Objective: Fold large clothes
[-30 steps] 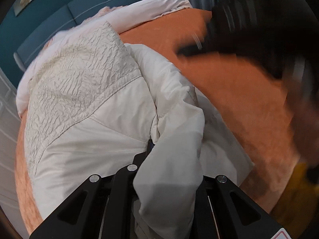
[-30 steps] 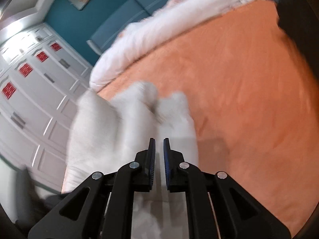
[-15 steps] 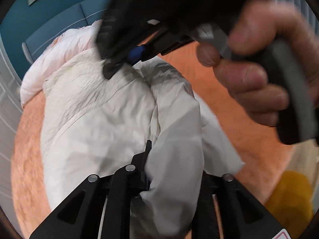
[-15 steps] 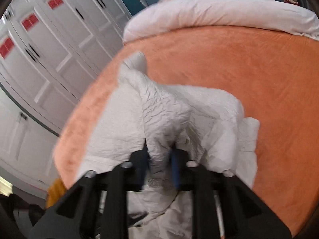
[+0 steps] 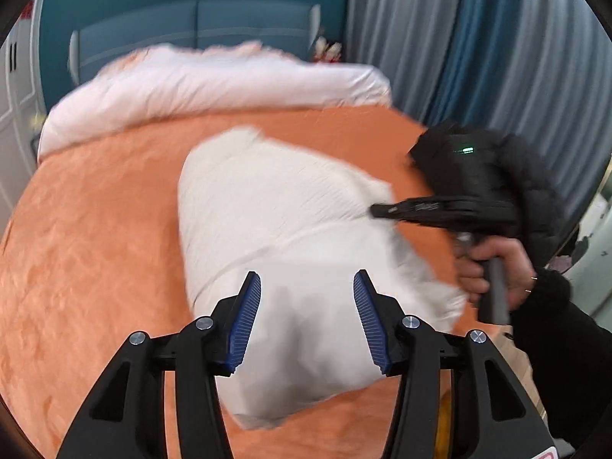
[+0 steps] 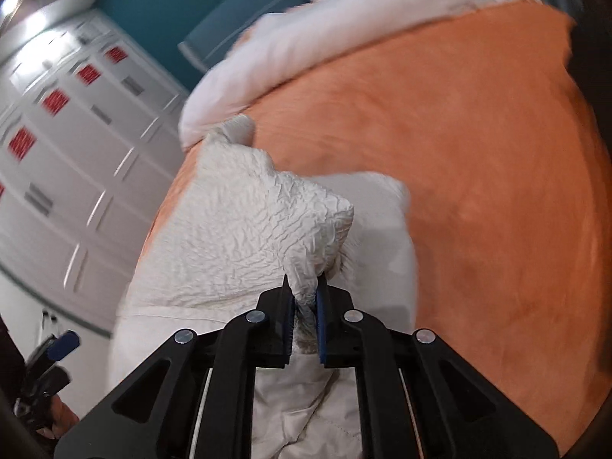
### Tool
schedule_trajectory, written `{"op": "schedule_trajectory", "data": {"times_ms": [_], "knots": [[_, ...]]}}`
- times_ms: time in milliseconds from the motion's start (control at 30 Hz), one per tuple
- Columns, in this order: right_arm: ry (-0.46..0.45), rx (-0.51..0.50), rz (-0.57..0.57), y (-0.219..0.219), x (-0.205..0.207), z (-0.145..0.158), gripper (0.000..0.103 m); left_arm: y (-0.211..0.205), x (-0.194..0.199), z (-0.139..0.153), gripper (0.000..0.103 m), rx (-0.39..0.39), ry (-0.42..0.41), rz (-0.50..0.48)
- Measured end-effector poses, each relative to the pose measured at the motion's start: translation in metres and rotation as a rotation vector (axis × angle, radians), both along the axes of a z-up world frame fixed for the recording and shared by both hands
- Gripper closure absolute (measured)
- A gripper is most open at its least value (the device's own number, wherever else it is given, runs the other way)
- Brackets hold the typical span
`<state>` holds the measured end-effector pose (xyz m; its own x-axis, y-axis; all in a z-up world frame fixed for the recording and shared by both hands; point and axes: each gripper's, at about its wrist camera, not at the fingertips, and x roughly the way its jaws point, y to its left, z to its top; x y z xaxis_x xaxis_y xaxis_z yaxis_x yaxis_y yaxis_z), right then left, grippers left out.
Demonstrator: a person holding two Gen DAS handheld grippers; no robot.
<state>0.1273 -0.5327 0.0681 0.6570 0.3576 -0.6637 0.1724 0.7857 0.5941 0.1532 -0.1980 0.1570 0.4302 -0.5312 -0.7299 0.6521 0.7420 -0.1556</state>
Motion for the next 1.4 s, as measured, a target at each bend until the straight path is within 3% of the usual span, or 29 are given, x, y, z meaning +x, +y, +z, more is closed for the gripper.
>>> {"op": "schedule_trajectory", "data": {"times_ms": [200, 300, 433, 567, 633, 667, 700, 800, 933, 1033, 1167, 1400], "knots": [[0.018, 0.040, -0.020, 0.001, 0.008, -0.038, 0.092, -0.030, -0.010, -0.030, 0.052, 0.088, -0.007, -0.001], [0.027, 0.048, -0.038, -0.001, 0.008, -0.031, 0.089, -0.041, -0.003, -0.045, 0.050, 0.140, 0.005, 0.001], [-0.012, -0.102, -0.110, 0.005, -0.013, 0.029, 0.087, -0.033, -0.003, -0.056, 0.050, 0.146, 0.036, 0.013], [-0.101, -0.223, -0.027, 0.041, -0.022, 0.099, 0.089, -0.026, -0.007, -0.061, 0.050, 0.135, 0.047, 0.031], [-0.099, -0.294, 0.023, 0.060, -0.011, 0.114, 0.093, -0.027, -0.011, -0.055, 0.052, 0.146, 0.037, 0.049], [-0.090, -0.376, 0.040, 0.075, 0.000, 0.119, 0.094, -0.027, -0.012, -0.049, 0.054, 0.144, 0.036, 0.055], [-0.079, -0.414, 0.039, 0.080, 0.006, 0.119, 0.094, -0.024, -0.014, -0.038, 0.056, 0.116, 0.037, 0.057], [-0.010, -0.440, -0.005, 0.079, 0.032, 0.101, 0.096, -0.016, -0.009, 0.002, 0.056, 0.005, 0.020, 0.074], [0.124, -0.431, -0.093, 0.062, 0.054, 0.059, 0.097, -0.030, 0.026, 0.023, 0.054, -0.020, 0.013, 0.108], [0.179, -0.370, -0.086, 0.053, 0.059, 0.022, 0.099, -0.046, 0.052, 0.005, 0.054, 0.005, 0.047, 0.151], [0.159, -0.340, -0.090, 0.054, 0.055, -0.009, 0.101, -0.058, 0.078, -0.037, 0.054, 0.026, 0.112, 0.210], [0.082, -0.313, -0.101, 0.060, 0.051, -0.034, 0.102, -0.064, 0.072, -0.070, 0.048, 0.036, -0.003, 0.221]]}}
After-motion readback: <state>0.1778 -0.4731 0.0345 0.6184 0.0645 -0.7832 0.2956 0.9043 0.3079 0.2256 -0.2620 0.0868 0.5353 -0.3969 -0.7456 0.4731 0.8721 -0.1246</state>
